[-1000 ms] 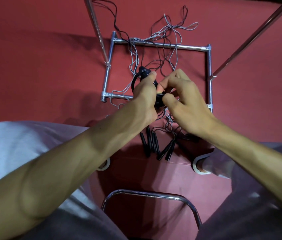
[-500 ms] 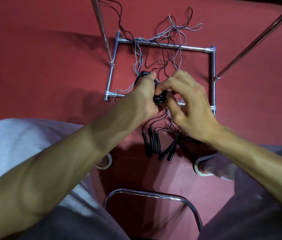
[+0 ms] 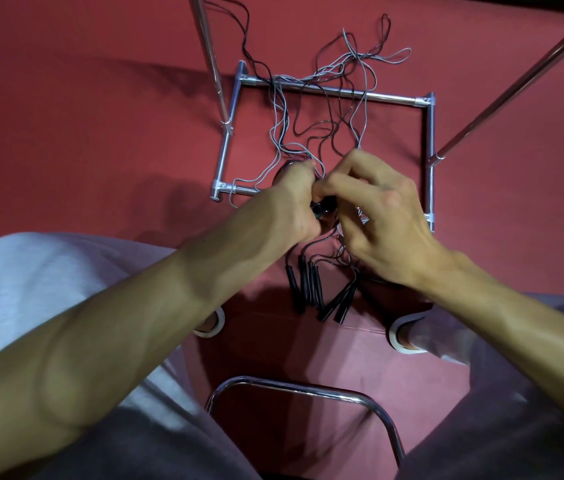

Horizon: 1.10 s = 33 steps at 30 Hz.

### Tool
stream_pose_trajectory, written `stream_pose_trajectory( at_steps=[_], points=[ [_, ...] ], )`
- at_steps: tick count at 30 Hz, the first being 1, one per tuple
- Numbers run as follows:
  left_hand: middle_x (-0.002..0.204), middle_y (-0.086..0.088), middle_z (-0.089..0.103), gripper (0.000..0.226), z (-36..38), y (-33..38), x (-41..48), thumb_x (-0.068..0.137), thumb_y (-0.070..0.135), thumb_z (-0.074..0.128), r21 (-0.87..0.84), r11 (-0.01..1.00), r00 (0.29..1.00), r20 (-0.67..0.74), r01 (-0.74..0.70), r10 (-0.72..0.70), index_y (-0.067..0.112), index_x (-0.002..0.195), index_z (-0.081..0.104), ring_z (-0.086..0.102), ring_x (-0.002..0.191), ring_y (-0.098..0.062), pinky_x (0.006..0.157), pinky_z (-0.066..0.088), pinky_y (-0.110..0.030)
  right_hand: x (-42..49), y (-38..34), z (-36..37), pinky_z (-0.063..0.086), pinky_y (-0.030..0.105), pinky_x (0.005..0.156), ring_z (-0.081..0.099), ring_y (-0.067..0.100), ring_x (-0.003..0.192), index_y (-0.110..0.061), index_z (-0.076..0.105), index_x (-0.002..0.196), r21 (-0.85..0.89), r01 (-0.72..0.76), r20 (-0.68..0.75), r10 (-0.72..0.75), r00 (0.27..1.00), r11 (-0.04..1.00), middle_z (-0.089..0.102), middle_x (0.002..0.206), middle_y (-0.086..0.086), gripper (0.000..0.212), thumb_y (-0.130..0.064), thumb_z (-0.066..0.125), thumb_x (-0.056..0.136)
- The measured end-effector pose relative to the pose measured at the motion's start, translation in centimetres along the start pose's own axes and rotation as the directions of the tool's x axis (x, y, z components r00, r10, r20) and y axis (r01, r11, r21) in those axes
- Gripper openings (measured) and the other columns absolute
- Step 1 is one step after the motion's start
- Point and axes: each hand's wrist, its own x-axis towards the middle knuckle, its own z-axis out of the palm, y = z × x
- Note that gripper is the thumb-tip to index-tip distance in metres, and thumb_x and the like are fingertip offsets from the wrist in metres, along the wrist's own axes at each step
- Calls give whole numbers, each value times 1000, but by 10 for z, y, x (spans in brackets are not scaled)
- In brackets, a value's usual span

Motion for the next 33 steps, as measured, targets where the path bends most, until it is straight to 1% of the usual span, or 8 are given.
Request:
stream_pose_trajectory(
  at_steps=[3, 5, 8, 12, 19, 25, 31, 33],
  points=[
    [40, -1, 54, 43, -3, -4, -3, 106, 35, 47, 61, 998, 999, -11, 32, -31, 13, 70, 54, 58, 46, -16, 41, 44, -16, -2, 1, 1, 47, 46, 66, 56, 27, 79, -7, 74, 99, -21, 8, 33, -7, 999, 1000, 59, 91, 9, 27, -5, 55, 80],
    [35, 1, 50, 43, -5, -6, -2, 105, 33, 50, 69, 997, 999, -38, 40, -38, 13, 67, 51, 53, 31, -13, 36, 40, -13, -4, 1, 3, 48, 45, 66, 56, 25, 78, -9, 75, 98, -16, 6, 48, -5, 999, 1000, 60, 91, 7, 21, -10, 62, 81],
    [36, 1, 50, 43, -6, -6, 0, 105, 34, 52, 49, 998, 998, -57, 44, -41, 13, 68, 52, 56, 41, -14, 44, 44, -20, -4, 1, 3, 50, 44, 67, 59, 24, 80, -12, 75, 99, -1, -27, 49, 27, 998, 1000, 61, 93, 5, 21, -14, 67, 80],
    [41, 1, 52, 45, -5, -5, 3, 107, 35, 45, 30, 999, 998, -41, 45, -44, 14, 68, 52, 56, 44, -12, 43, 44, -16, -3, -4, 3, 51, 45, 69, 60, 25, 86, -14, 73, 94, 12, -74, 45, 74, 996, 997, 61, 98, 3, 20, -11, 63, 77],
    [41, -1, 56, 50, 0, -2, 6, 109, 38, 39, 85, 996, 1000, -19, 25, -23, 13, 68, 53, 55, 62, -17, 67, 48, -29, -5, -11, 7, 53, 43, 71, 62, 26, 87, -14, 73, 92, -41, -139, -7, 139, 990, 989, 63, 100, 4, 20, -12, 63, 76],
    [51, -3, 57, 47, 3, -7, 13, 107, 43, 46, 122, 992, 999, -34, -16, 21, 13, 72, 56, 58, 58, -18, 57, 51, -27, -4, -10, 8, 55, 43, 71, 63, 26, 83, -15, 71, 86, -58, -200, 5, 201, 980, 978, 64, 96, 1, 16, -19, 69, 70],
    [65, -4, 57, 36, 7, -19, 27, 105, 38, 54, 86, 989, 991, -33, -124, 127, 13, 79, 58, 57, 48, -17, 40, 49, -20, -2, -13, 7, 47, 36, 57, 59, 32, 70, -7, 62, 76, -243, -176, 11, 184, 983, 954, 61, 78, 5, 21, -26, 64, 65],
    [66, -3, 60, 31, 9, -24, 34, 100, 37, 62, 130, 971, 977, -53, -200, 208, 14, 79, 61, 59, 54, -20, 52, 53, -25, -2, -13, 8, 37, 31, 56, 56, 34, 66, -7, 60, 75, -294, -187, 26, 204, 979, 937, 58, 76, 7, 20, -17, 68, 59]
  ],
)
